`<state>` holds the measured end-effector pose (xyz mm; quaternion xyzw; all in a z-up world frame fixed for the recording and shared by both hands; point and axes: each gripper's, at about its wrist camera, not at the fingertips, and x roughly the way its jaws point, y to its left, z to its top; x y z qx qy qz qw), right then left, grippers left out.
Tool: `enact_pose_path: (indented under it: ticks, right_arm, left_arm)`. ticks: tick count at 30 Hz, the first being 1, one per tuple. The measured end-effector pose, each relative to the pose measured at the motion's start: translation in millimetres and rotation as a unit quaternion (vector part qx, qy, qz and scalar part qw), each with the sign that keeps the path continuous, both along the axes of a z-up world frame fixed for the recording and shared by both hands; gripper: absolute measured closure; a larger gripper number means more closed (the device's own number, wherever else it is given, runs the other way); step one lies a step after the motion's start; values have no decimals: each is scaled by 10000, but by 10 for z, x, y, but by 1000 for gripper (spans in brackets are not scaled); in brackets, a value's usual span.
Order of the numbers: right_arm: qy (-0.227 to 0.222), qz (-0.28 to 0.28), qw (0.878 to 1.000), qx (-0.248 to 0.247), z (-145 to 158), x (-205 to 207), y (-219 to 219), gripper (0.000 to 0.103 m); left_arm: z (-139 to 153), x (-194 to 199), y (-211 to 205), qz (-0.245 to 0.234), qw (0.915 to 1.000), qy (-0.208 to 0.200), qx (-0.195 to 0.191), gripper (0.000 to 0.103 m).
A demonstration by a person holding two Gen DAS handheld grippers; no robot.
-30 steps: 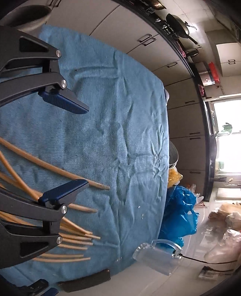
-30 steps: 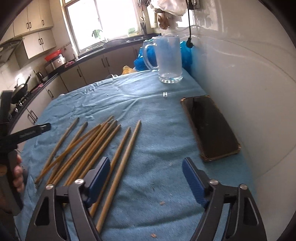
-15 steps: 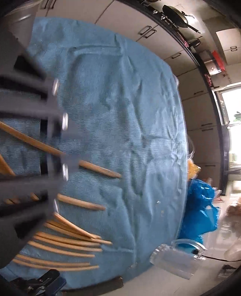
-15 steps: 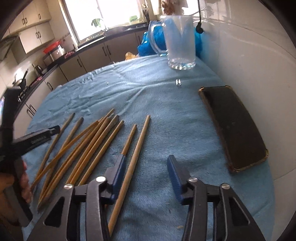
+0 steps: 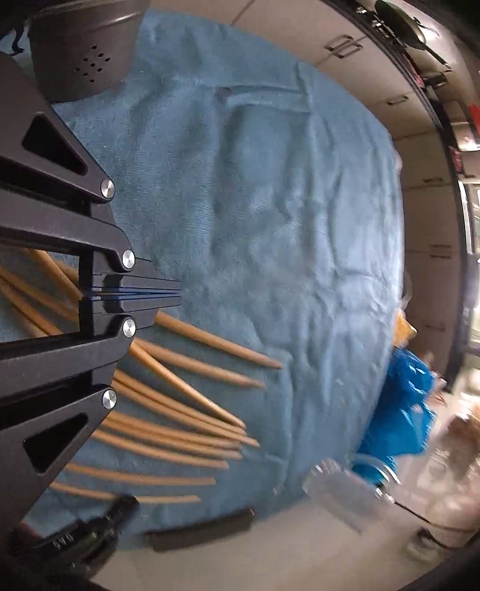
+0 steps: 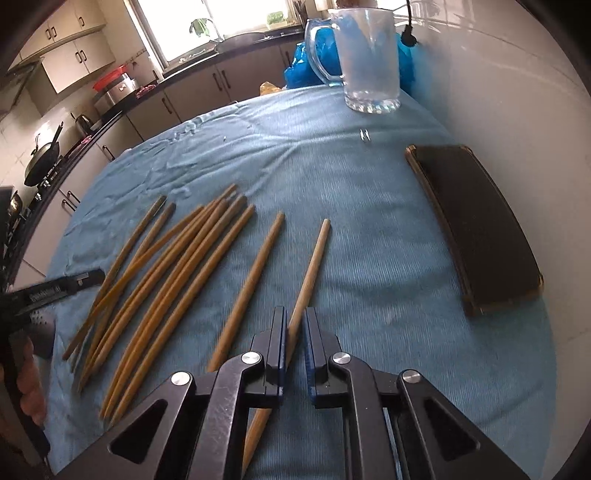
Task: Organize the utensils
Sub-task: 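Lower the right tool onto a wooden chopstick and close its fingers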
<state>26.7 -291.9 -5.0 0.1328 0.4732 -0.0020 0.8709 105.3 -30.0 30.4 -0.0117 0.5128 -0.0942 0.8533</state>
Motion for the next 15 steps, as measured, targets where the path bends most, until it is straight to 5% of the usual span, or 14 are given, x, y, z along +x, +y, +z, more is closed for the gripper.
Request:
enact_pose_path:
  ticks: [6, 15]
  right_arm:
    - [-19, -124, 9993, 354, -25, -67, -91, 93]
    - [-102, -69, 9996, 253, -17, -55, -48, 91]
  left_arm:
    - [126, 104, -74, 114, 9993, -272, -243, 81]
    - [-136, 360, -369, -100, 9999, -78, 98, 81]
